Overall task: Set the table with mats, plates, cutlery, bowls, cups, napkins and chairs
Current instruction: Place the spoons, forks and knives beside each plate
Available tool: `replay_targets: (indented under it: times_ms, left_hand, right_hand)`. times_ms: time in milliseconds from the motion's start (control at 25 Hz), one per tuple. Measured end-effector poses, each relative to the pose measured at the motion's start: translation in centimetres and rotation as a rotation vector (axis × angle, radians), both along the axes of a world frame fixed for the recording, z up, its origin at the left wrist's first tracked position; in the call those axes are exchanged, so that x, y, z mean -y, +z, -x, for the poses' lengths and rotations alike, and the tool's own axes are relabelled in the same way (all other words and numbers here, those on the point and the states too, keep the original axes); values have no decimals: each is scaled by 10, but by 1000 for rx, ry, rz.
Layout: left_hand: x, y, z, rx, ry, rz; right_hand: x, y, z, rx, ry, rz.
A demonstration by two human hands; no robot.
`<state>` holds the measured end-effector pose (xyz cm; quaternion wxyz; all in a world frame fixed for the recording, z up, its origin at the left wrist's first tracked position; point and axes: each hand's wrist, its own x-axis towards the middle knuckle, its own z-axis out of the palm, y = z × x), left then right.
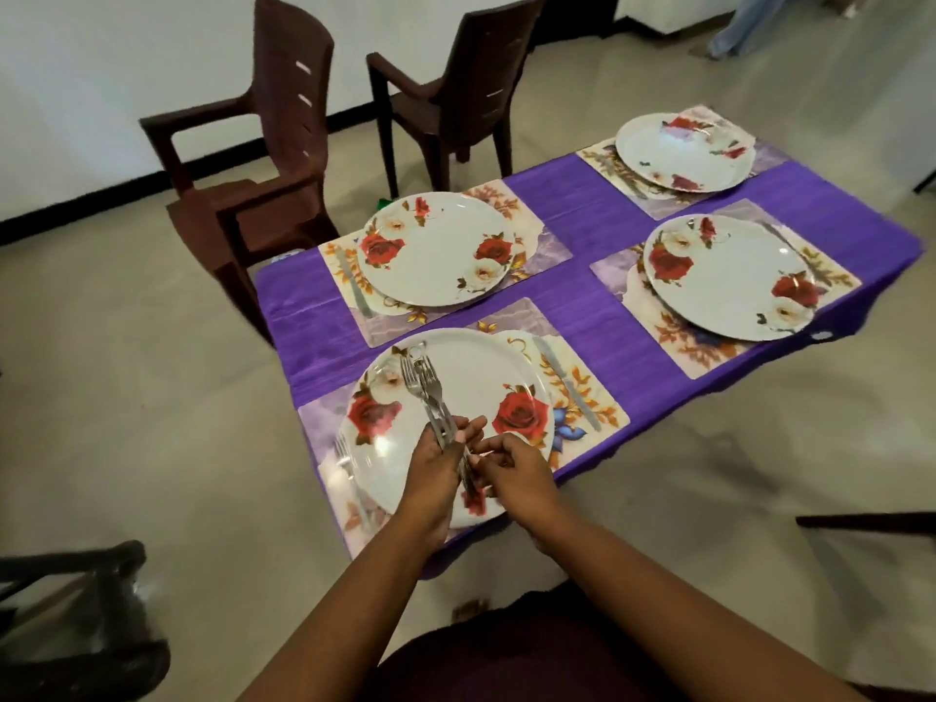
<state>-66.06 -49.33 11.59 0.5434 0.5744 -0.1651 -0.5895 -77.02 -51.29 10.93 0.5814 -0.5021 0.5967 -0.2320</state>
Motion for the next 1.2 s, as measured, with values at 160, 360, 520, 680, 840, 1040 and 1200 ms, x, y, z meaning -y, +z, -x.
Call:
replay_targets:
  times_ms: [160,360,520,680,840,1040,1200]
  left_hand:
    - [46,6,68,-52,-107,-8]
    - [99,-2,164,-71,-132,-46]
    - [139,-14,221,-78,-91,-112]
    - [156,-19,257,-63,-29,-147]
    - [160,-28,276,-38,39,-156]
    - [185,-31,277,-52,125,-174]
    - [224,-31,274,-40,165,-203]
  right_hand:
    - [31,-2,69,36,-80,-6]
    - [75,-8,178,30,-224,-47]
    - [114,-14,262,5,-332,-40]
    - [144,-17,307,19,-354,-69]
    - [182,-25,327,1,-275,-105]
    - [230,-45,322,-38,-184,-128]
    - [266,-61,316,-62,-178,-184]
